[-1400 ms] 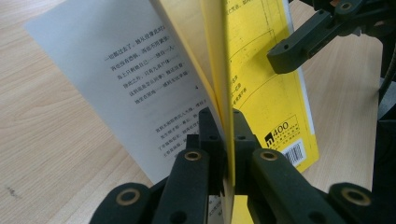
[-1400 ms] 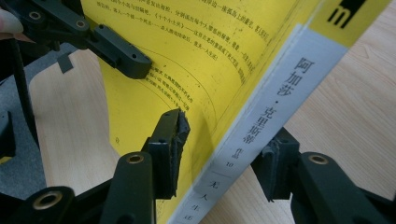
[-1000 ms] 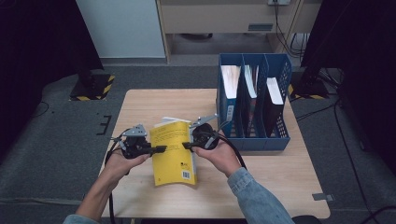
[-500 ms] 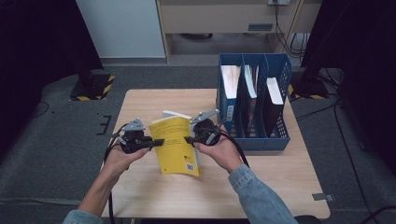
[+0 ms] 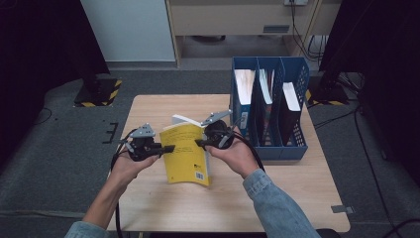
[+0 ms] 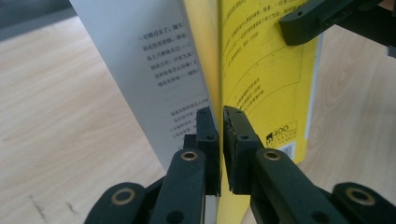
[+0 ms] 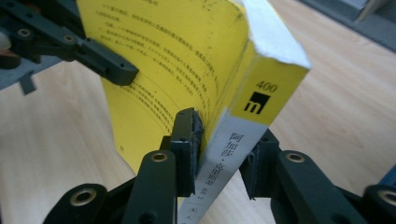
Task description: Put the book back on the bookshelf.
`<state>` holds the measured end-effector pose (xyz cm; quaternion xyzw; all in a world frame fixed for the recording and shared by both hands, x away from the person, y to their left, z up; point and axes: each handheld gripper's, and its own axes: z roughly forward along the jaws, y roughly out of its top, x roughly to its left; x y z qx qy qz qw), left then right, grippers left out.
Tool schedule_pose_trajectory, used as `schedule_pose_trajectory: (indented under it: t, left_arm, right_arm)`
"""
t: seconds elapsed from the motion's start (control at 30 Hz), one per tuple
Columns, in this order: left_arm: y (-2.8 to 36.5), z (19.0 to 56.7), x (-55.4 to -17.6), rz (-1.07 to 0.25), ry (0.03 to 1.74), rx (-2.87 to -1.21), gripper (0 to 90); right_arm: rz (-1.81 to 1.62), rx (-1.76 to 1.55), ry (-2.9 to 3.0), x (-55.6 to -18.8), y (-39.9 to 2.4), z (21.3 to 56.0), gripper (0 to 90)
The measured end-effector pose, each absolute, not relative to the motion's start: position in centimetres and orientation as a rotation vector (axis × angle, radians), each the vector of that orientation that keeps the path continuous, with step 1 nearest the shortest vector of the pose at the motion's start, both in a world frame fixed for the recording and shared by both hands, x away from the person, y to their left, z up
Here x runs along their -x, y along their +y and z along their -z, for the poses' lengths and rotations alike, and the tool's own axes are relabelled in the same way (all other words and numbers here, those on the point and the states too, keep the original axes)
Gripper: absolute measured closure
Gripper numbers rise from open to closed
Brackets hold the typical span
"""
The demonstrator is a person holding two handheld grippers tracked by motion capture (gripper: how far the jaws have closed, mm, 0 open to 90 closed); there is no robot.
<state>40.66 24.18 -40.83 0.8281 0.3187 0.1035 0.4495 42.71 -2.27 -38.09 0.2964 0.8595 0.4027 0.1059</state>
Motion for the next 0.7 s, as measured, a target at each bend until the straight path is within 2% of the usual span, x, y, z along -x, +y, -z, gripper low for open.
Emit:
schedule_pose_trajectory:
  t: [0.17, 0.43, 0.7]
  left_arm:
    - [23.6, 40.3, -41.6, -0.330, 0.801, -2.050, 84.2]
    - [23.4, 41.1, -41.5, -0.336, 0.805, -2.046, 82.1]
    - [23.5, 41.6, -39.6, -0.319, 0.760, -2.026, 80.2]
  right_arm:
    - [-1.186, -0.874, 2.463, -43.3, -2.4, 37.6, 71.6]
    - [-1.138, -0.811, 2.480, -43.0, -2.5, 37.7, 70.8]
    - [-1.218, -0.791, 2.529, -40.8, -3.3, 38.0, 62.1]
